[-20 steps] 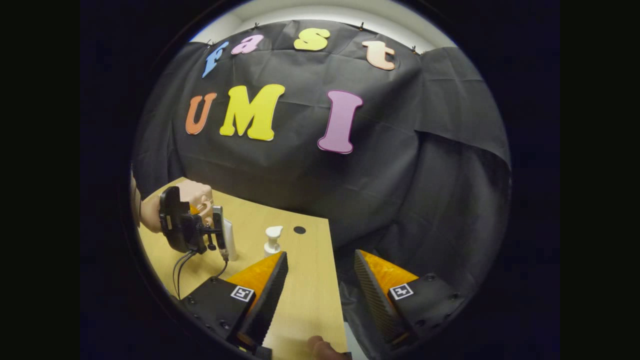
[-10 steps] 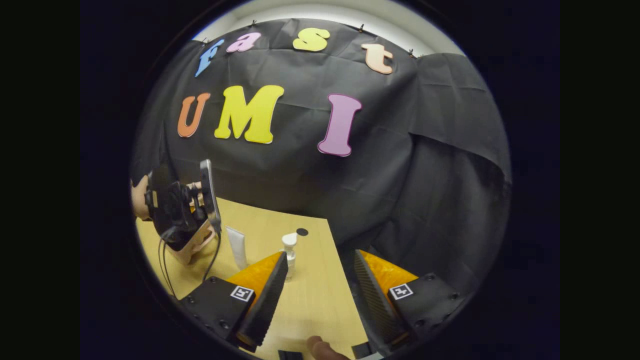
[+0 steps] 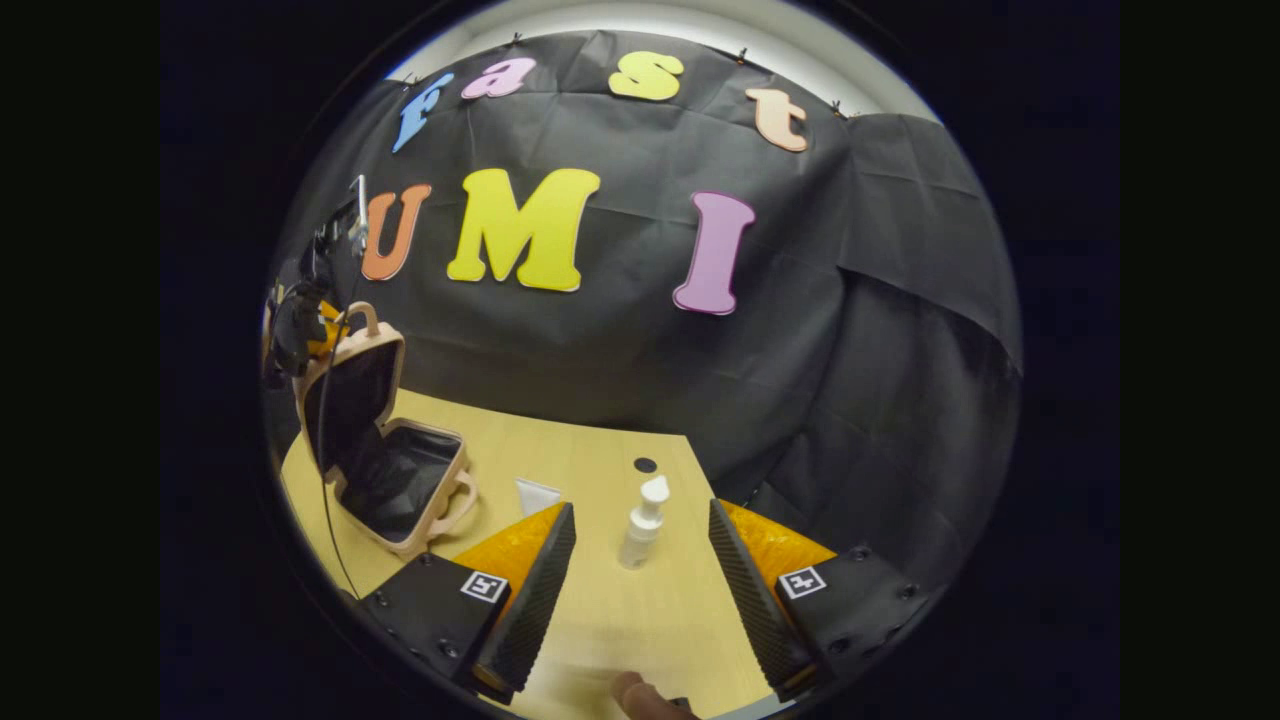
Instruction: First open the suitcase, pack the skin care products into it, and then close the suitcase.
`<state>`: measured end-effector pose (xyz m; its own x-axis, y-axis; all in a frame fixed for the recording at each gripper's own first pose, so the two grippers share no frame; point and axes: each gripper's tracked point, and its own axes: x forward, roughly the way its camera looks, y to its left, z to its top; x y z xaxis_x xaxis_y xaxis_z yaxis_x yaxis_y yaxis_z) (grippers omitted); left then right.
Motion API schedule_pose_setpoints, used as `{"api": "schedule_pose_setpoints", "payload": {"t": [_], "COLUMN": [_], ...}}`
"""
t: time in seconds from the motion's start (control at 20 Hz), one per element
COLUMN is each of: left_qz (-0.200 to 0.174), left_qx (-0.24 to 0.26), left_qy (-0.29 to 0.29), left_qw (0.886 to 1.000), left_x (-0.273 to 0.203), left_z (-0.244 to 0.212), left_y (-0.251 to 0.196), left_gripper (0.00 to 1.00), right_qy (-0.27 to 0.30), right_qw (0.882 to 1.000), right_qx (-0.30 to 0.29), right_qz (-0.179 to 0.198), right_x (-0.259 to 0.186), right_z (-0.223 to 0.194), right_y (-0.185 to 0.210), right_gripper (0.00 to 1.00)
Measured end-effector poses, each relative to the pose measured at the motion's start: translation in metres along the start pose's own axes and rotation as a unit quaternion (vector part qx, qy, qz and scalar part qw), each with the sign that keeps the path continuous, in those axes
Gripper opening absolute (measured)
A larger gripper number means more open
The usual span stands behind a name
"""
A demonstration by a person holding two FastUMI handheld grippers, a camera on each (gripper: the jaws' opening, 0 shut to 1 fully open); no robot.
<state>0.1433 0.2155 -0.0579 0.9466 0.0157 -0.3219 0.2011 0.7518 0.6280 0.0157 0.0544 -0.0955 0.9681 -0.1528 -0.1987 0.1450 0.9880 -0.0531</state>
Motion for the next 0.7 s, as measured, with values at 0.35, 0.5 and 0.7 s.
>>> {"api": "schedule_pose_setpoints", "payload": {"t": [0.35, 0.5, 0.7], "left_qz": [0.037, 0.034, 0.003], "left_qx": [-0.048, -0.078, -0.114], "left_qy": [0.035, 0.072, 0.099], "left_qw": [0.998, 0.994, 0.989], "left_x": [0.025, 0.049, 0.094], "left_z": [-0.134, -0.202, -0.259], "left_y": [0.101, 0.114, 0.107], "left_gripper": [0.03, 0.03, 0.03], "right_qy": [0.011, 0.025, 0.054], "right_qw": [1.000, 1.000, 0.998], "right_qx": [-0.004, -0.002, 0.007], "right_qz": [0.000, -0.006, -0.014], "right_x": [-0.011, -0.014, -0.020], "right_z": [0.010, 0.005, -0.008], "right_y": [0.063, 0.074, 0.076], "right_gripper": [0.80, 0.80, 0.80]}}
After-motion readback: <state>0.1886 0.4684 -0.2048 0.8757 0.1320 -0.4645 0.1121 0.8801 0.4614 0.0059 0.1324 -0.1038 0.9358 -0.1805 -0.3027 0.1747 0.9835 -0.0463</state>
